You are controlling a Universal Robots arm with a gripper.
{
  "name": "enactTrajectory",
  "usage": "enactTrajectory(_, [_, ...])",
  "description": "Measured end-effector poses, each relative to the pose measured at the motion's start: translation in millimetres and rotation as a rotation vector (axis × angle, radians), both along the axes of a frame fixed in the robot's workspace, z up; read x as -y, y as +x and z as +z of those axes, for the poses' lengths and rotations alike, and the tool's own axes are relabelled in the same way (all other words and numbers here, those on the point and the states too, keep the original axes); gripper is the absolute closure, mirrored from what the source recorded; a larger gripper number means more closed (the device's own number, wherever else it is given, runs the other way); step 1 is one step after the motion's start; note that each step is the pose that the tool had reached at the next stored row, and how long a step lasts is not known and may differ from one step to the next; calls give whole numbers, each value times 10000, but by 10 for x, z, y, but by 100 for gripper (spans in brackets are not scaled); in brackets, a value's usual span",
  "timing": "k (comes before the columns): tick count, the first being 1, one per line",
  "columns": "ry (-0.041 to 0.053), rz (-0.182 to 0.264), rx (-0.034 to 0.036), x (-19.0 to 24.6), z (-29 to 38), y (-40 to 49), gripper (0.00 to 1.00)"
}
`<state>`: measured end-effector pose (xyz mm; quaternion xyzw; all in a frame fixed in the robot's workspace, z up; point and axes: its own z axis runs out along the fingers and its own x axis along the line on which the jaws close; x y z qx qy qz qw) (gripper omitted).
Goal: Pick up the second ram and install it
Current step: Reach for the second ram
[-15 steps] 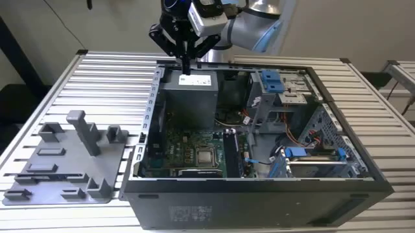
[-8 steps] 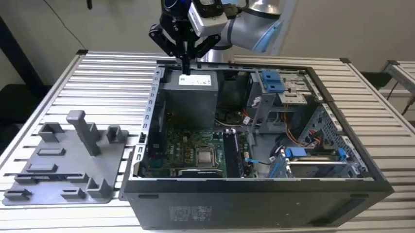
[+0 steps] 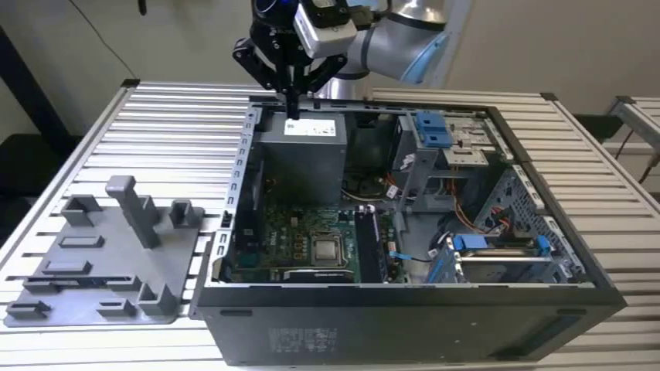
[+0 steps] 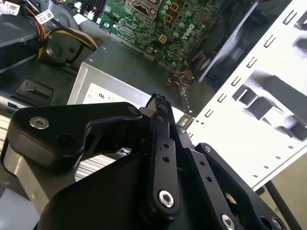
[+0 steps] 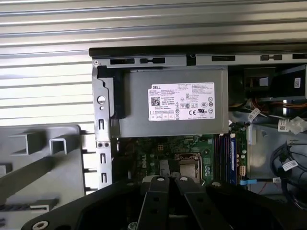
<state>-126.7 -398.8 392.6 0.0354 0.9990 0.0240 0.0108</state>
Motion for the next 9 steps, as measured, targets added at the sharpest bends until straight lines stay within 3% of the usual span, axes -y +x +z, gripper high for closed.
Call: enactTrajectory(9, [0,0,1,1,0,-119,89])
